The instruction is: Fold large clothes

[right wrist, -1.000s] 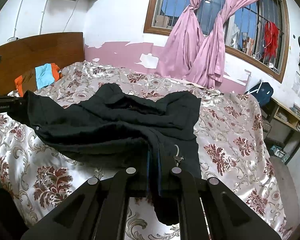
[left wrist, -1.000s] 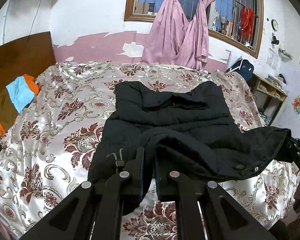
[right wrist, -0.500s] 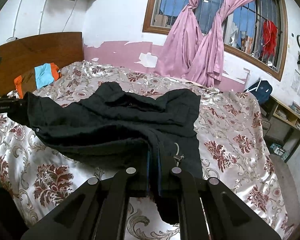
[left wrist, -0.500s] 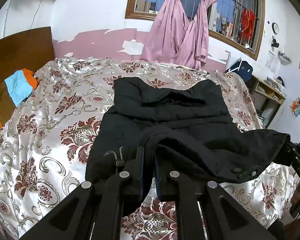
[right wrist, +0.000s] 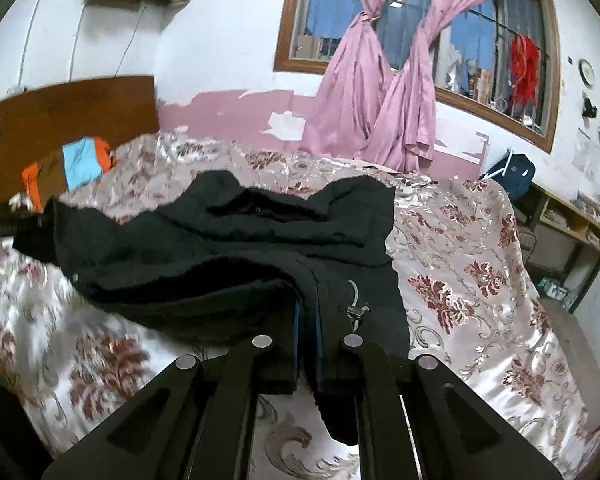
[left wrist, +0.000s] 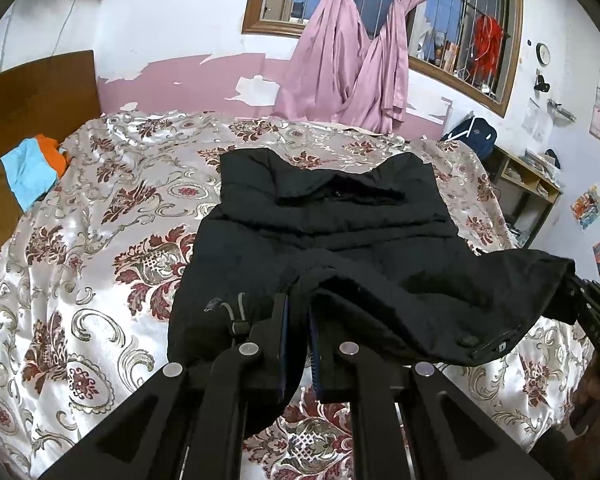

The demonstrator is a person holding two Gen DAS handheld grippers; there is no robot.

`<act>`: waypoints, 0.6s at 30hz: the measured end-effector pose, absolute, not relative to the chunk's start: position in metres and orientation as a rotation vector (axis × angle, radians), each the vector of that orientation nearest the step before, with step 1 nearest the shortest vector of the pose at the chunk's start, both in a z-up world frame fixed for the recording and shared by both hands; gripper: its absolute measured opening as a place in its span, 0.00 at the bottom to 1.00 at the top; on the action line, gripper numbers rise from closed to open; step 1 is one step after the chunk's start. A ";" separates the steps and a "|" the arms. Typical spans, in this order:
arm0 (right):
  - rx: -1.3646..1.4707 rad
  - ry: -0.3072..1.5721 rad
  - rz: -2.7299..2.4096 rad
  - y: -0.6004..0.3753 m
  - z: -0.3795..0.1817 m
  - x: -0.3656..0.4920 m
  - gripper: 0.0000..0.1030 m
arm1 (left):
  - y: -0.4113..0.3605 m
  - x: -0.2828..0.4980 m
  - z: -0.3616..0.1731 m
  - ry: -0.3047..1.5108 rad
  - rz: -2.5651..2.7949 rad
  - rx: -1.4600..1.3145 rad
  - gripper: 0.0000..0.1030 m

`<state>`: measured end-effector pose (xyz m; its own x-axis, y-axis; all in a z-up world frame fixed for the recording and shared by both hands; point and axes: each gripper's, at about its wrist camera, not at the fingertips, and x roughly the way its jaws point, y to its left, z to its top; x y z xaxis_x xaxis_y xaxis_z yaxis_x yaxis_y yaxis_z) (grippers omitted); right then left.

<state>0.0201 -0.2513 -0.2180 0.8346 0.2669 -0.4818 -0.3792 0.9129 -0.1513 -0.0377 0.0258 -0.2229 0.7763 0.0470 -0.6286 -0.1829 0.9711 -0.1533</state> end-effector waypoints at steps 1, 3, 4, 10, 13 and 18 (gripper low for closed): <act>-0.241 0.465 0.346 -0.249 -0.217 0.020 0.06 | 0.027 -0.036 -0.222 0.675 0.124 -0.208 0.09; -0.231 0.457 0.348 -0.247 -0.215 0.023 0.06 | 0.028 -0.033 -0.218 0.674 0.123 -0.205 0.09; -0.228 0.456 0.350 -0.245 -0.213 0.026 0.06 | 0.028 -0.032 -0.216 0.674 0.124 -0.203 0.09; -0.271 0.454 0.380 -0.234 -0.202 0.044 0.06 | 0.031 -0.016 -0.207 0.670 0.131 -0.218 0.09; -0.292 0.474 0.401 -0.231 -0.193 0.057 0.06 | 0.037 -0.005 -0.200 0.662 0.147 -0.235 0.09; -0.320 0.491 0.425 -0.227 -0.176 0.074 0.06 | 0.046 0.006 -0.190 0.640 0.165 -0.259 0.09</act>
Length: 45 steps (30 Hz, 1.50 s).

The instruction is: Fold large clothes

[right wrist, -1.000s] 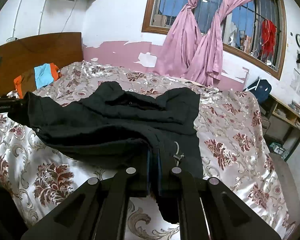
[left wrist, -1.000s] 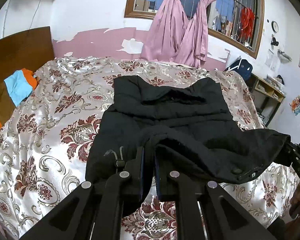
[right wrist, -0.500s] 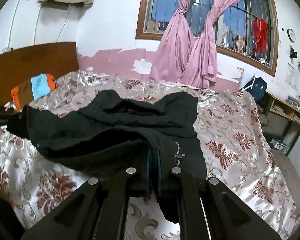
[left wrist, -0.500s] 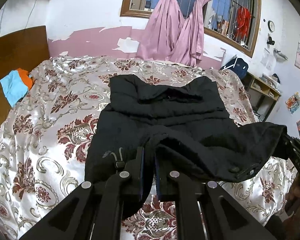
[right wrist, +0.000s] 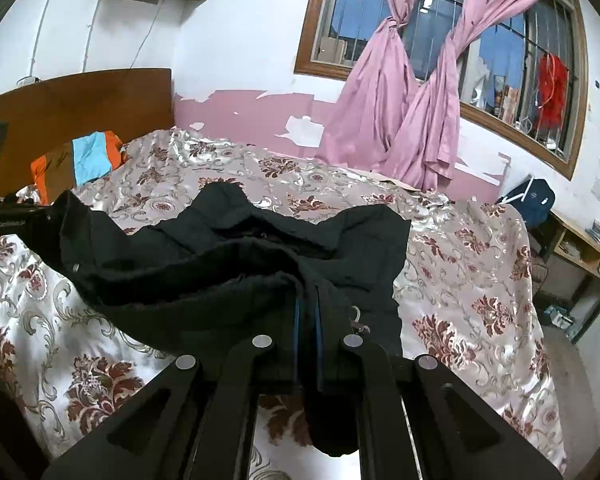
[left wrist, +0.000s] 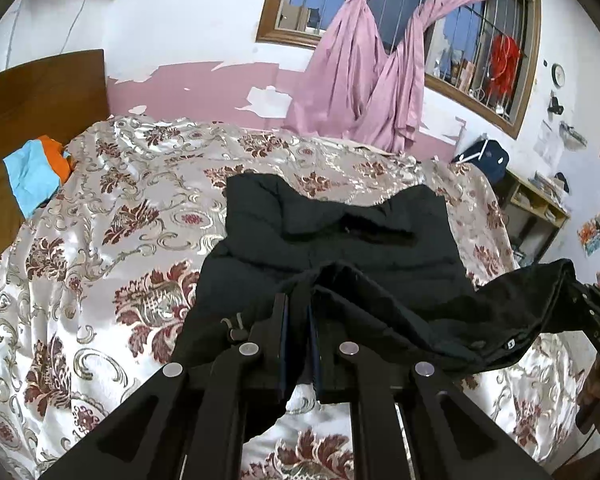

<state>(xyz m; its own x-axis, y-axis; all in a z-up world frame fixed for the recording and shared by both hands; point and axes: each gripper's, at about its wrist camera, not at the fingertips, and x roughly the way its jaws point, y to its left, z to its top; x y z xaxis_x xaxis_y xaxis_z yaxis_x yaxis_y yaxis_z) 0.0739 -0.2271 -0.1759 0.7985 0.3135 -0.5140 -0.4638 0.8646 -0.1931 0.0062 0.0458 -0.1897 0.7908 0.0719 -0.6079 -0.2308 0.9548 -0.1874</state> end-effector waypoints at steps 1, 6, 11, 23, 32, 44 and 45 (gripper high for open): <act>-0.311 0.494 0.427 -0.228 -0.173 0.077 0.06 | 0.046 0.007 -0.188 0.638 0.165 -0.254 0.09; -0.285 0.502 0.433 -0.229 -0.168 0.088 0.06 | 0.046 0.017 -0.184 0.644 0.152 -0.225 0.09; -0.264 0.514 0.433 -0.227 -0.169 0.096 0.06 | 0.052 0.026 -0.179 0.630 0.148 -0.244 0.09; -0.268 0.540 0.454 -0.214 -0.175 0.113 0.06 | 0.061 0.037 -0.189 0.651 0.149 -0.258 0.09; -0.269 0.543 0.464 -0.208 -0.176 0.122 0.06 | 0.070 0.018 -0.201 0.681 0.038 -0.320 0.09; -0.294 0.554 0.459 -0.187 -0.173 0.152 0.06 | 0.053 -0.025 -0.217 0.760 -0.190 -0.249 0.10; -0.294 0.557 0.458 -0.184 -0.173 0.156 0.06 | 0.049 -0.030 -0.220 0.764 -0.205 -0.240 0.13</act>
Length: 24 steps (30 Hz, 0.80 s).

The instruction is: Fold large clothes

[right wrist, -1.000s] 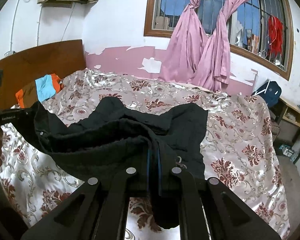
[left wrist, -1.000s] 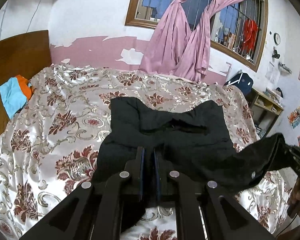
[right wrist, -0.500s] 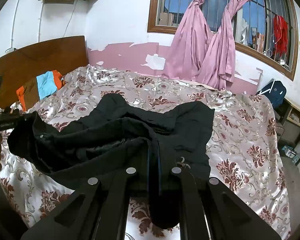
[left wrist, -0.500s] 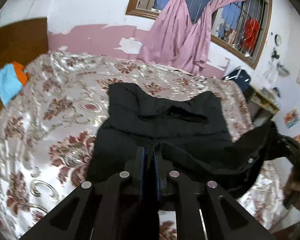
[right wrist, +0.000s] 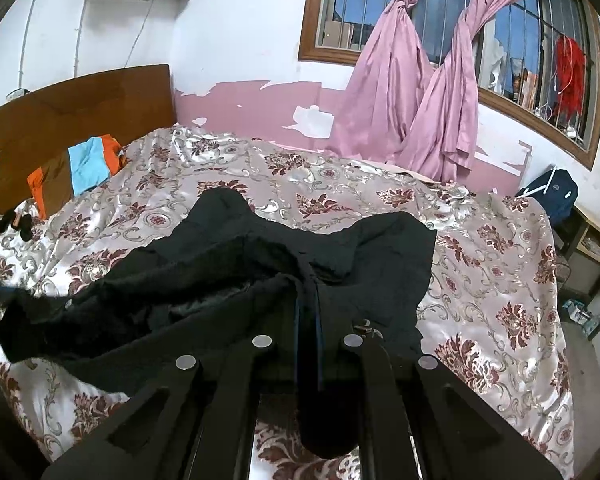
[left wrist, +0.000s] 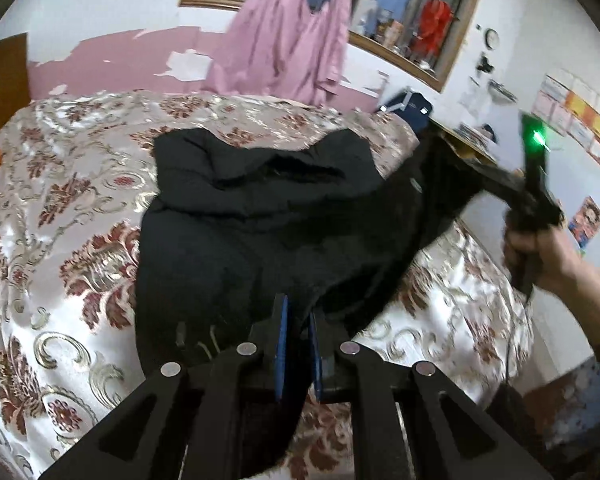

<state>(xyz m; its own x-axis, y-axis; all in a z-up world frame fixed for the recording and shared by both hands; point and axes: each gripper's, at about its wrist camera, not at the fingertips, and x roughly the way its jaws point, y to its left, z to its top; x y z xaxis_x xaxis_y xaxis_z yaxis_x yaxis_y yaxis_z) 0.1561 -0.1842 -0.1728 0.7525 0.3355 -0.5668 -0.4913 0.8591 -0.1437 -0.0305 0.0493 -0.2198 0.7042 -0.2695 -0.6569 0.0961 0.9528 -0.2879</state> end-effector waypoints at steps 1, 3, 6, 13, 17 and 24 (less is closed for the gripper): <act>-0.294 0.559 0.459 -0.183 -0.173 0.158 0.06 | 0.047 -0.034 -0.222 0.764 -0.214 -0.235 0.21; -0.296 0.560 0.463 -0.179 -0.173 0.161 0.06 | 0.041 -0.044 -0.227 0.759 -0.214 -0.220 0.38; -0.303 0.557 0.467 -0.175 -0.172 0.161 0.06 | 0.032 -0.057 -0.229 0.729 -0.213 -0.192 0.69; -0.304 0.558 0.470 -0.172 -0.171 0.160 0.06 | 0.018 -0.043 -0.250 0.771 -0.080 -0.040 0.76; -0.297 0.555 0.475 -0.177 -0.172 0.151 0.06 | 0.031 -0.026 -0.256 0.786 -0.064 -0.095 0.18; -0.270 0.548 0.477 -0.197 -0.175 0.136 0.06 | 0.046 -0.013 -0.243 0.741 -0.055 -0.156 0.08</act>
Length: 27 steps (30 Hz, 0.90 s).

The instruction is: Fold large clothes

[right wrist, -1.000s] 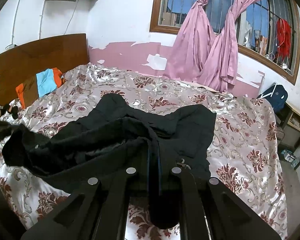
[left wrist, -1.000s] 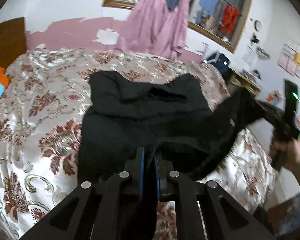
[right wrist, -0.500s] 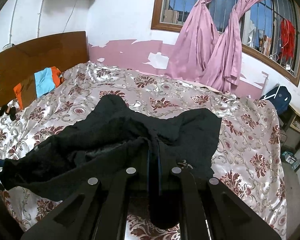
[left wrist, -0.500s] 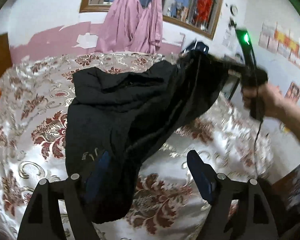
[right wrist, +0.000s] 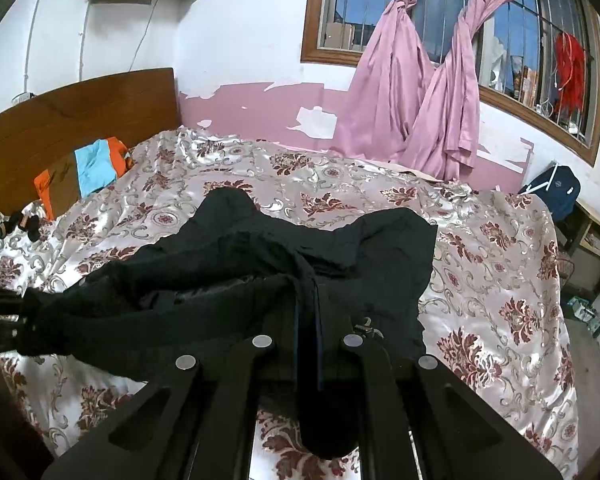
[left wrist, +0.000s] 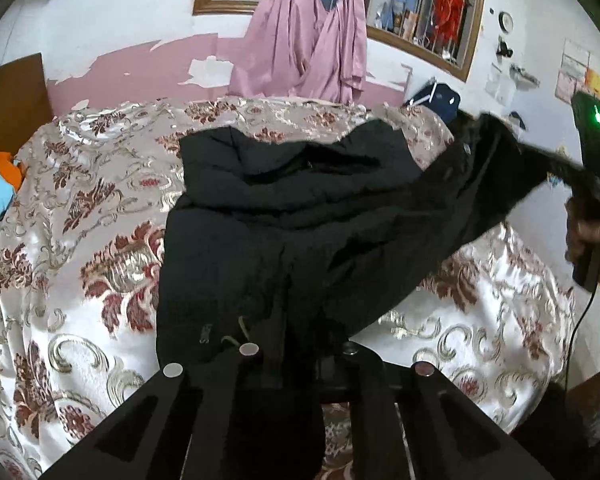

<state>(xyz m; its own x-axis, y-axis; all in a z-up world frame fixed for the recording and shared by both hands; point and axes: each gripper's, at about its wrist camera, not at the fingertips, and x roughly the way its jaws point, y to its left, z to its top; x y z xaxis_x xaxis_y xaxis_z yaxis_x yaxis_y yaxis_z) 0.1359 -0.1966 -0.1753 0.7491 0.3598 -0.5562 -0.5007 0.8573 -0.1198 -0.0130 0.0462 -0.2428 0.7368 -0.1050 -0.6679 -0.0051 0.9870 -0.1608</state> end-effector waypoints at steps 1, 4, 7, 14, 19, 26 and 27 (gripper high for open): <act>-0.266 0.546 0.475 -0.200 -0.175 0.135 0.06 | 0.047 -0.009 -0.238 0.733 -0.053 -0.159 0.08; -0.253 0.537 0.468 -0.207 -0.171 0.136 0.06 | 0.053 0.004 -0.225 0.708 -0.045 -0.173 0.08; -0.238 0.529 0.459 -0.215 -0.165 0.139 0.06 | 0.057 0.018 -0.209 0.677 -0.047 -0.188 0.08; -0.219 0.506 0.443 -0.228 -0.154 0.151 0.06 | 0.063 0.050 -0.187 0.631 -0.055 -0.193 0.08; -0.219 0.503 0.445 -0.227 -0.150 0.165 0.05 | 0.073 0.071 -0.185 0.619 -0.062 -0.222 0.08; -0.223 0.489 0.455 -0.216 -0.143 0.184 0.05 | 0.084 0.091 -0.184 0.621 -0.068 -0.211 0.08; -0.222 0.488 0.457 -0.215 -0.143 0.187 0.05 | 0.085 0.093 -0.184 0.622 -0.070 -0.214 0.08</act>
<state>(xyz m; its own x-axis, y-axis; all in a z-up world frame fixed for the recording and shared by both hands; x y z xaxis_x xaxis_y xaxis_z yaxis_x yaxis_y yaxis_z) 0.1874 -0.2151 -0.1429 0.7857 0.3681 -0.4972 -0.4720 0.8763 -0.0971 0.0934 0.0853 -0.1844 0.8110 -0.1292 -0.5706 0.0006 0.9755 -0.2201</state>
